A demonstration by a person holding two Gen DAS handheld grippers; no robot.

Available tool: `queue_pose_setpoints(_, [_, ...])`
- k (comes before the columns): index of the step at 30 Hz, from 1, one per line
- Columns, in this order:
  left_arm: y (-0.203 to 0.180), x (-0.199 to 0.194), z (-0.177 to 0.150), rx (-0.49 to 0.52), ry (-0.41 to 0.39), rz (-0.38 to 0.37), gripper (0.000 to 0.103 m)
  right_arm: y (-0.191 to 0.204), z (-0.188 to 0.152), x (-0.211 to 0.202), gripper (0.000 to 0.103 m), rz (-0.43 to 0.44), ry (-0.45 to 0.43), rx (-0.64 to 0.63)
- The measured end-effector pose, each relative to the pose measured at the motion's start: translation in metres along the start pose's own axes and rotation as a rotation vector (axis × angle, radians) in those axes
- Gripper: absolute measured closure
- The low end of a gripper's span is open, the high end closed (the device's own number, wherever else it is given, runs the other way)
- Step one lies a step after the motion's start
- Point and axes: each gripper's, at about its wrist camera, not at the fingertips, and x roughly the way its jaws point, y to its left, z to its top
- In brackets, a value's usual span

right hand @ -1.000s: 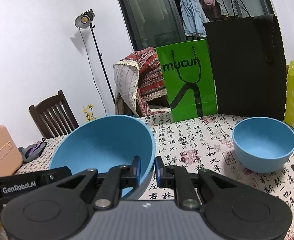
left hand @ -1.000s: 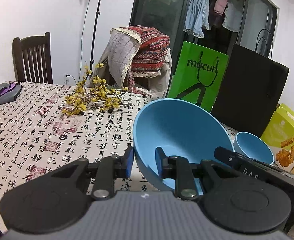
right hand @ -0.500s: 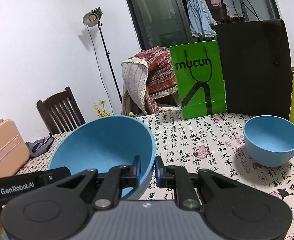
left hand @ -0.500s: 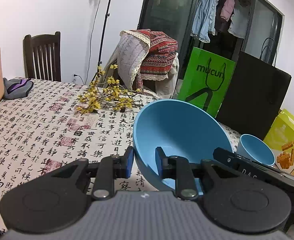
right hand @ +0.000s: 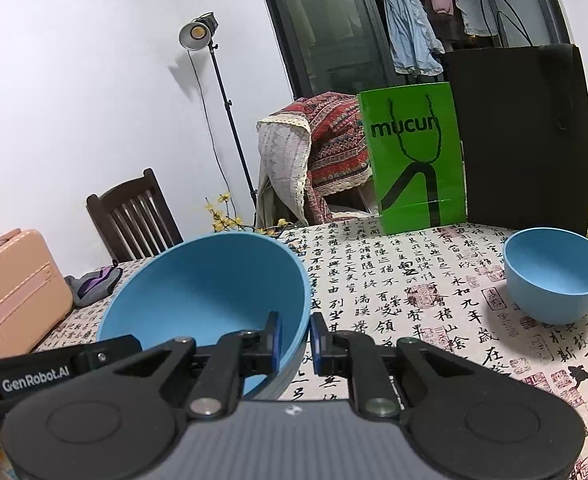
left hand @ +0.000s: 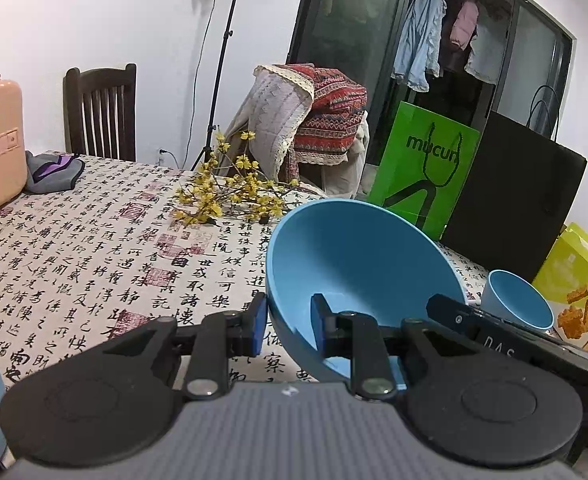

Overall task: Organize plates and bowls
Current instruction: 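Carry the blue bowl across the table toward the pink vase with both tools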

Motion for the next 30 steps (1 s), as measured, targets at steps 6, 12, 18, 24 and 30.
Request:
queue_pose_setpoints(6, [0.003,-0.007,-0.001,-0.004,-0.01,0.009,0.08,0.006,-0.001,-0.003,0.088,0.01,-0.003,-0.003])
queue_pose_setpoints(12, [0.005,-0.013,-0.001,-0.002,-0.013,0.018,0.08,0.012,-0.001,-0.006,0.088,0.018,-0.006,-0.005])
queue_pose_setpoints(18, [0.008,-0.022,-0.004,-0.005,-0.022,0.038,0.08,0.016,-0.003,-0.008,0.088,0.037,-0.007,-0.001])
queue_pose_setpoints(24, [0.011,-0.034,-0.004,-0.014,-0.037,0.056,0.08,0.024,-0.004,-0.013,0.088,0.061,-0.011,-0.016])
queue_pose_setpoints(30, [0.013,-0.043,-0.007,-0.02,-0.043,0.07,0.08,0.029,-0.007,-0.016,0.088,0.076,-0.007,-0.021])
